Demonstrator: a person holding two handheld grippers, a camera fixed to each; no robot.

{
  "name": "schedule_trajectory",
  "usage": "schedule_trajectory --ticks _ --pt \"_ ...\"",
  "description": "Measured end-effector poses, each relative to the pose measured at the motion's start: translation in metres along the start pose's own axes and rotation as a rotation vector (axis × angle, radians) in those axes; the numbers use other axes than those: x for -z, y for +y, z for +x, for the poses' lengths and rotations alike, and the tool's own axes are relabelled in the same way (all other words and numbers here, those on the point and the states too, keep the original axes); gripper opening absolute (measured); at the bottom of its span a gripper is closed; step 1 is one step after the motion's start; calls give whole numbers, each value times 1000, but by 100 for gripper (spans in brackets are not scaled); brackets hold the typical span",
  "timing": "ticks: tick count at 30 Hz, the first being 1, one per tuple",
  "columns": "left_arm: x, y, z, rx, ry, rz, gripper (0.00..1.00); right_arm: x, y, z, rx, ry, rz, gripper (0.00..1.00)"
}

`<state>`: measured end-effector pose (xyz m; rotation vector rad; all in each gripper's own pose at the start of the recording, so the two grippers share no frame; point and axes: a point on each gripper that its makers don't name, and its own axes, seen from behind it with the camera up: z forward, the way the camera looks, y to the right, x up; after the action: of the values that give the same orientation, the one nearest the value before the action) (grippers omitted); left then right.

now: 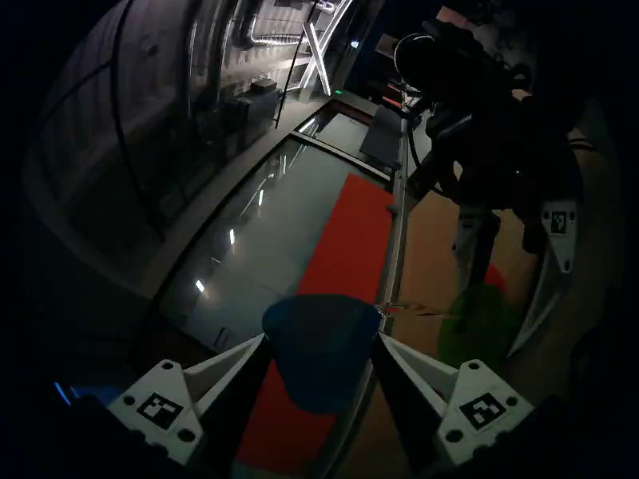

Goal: Pour water

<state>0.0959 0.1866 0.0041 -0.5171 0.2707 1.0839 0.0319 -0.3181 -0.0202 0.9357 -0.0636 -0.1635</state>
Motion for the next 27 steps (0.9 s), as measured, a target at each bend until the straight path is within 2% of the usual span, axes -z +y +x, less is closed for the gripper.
schedule_trajectory --ticks 27 --pt "7 -4 8 -51 10 22 83 4 -1 8 6 14 -12 100"
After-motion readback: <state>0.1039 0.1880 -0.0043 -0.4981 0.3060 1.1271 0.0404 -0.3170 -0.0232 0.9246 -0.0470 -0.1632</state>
